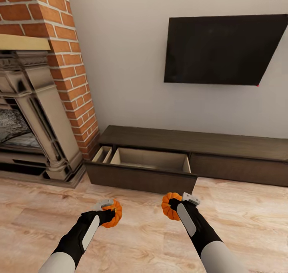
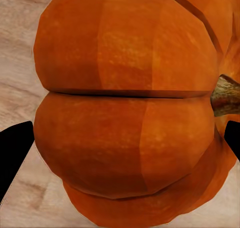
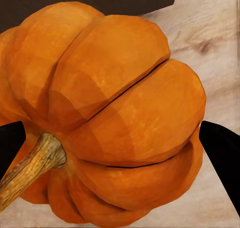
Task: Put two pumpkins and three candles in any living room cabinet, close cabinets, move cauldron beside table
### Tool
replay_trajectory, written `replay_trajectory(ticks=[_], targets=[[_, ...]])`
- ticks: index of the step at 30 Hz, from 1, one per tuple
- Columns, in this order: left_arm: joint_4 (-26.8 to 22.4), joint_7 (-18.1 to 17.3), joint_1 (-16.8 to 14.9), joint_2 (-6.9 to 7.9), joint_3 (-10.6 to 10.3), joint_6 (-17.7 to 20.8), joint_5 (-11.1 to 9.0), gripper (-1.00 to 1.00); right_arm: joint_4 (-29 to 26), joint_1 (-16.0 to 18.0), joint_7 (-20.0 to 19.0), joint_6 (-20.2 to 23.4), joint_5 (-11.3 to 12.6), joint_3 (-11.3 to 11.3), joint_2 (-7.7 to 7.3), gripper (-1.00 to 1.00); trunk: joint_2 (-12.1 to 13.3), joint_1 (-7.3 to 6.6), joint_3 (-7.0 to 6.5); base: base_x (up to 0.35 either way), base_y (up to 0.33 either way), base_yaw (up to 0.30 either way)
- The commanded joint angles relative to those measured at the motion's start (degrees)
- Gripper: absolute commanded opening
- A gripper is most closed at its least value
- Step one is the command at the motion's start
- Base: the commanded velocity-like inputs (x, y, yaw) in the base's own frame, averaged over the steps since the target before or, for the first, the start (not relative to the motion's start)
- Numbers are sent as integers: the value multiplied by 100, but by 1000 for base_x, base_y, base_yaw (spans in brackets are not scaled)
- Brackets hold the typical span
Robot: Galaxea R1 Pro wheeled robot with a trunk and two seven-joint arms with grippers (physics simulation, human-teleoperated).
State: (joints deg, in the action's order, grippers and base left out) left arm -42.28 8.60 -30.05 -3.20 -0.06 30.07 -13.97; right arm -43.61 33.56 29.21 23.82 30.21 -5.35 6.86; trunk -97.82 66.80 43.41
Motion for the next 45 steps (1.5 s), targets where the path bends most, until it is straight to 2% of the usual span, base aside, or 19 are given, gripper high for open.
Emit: replay_trajectory(ticks=[1, 8, 21, 26, 45], targets=[[-13, 56, -1, -1, -3, 26, -53, -100, -7, 3, 49, 2, 47, -19, -1, -100, -2, 2, 5, 216, 191, -278], [-16, 55, -1, 4, 3, 26, -53, -100, -7, 3, 42, -9, 47, -20, 0, -100, -2, 2, 5, 78, 132, -143], [-16, 58, -1, 4, -3, 26, -53, -100, -7, 1, 41, -50, 50, -27, 8, -100, -2, 2, 5, 261, 43, 9], [-13, 55, -1, 4, -3, 26, -53, -100, -7, 1, 41, -102, 55, -27, 1, -100, -2, 2, 5, 72, 0, 94], [-17, 58, -1, 4, 10, 25, -53, -100, -7, 1, 41, -114, 47, -36, 24, -100, -2, 2, 5, 126, 78, -239]])
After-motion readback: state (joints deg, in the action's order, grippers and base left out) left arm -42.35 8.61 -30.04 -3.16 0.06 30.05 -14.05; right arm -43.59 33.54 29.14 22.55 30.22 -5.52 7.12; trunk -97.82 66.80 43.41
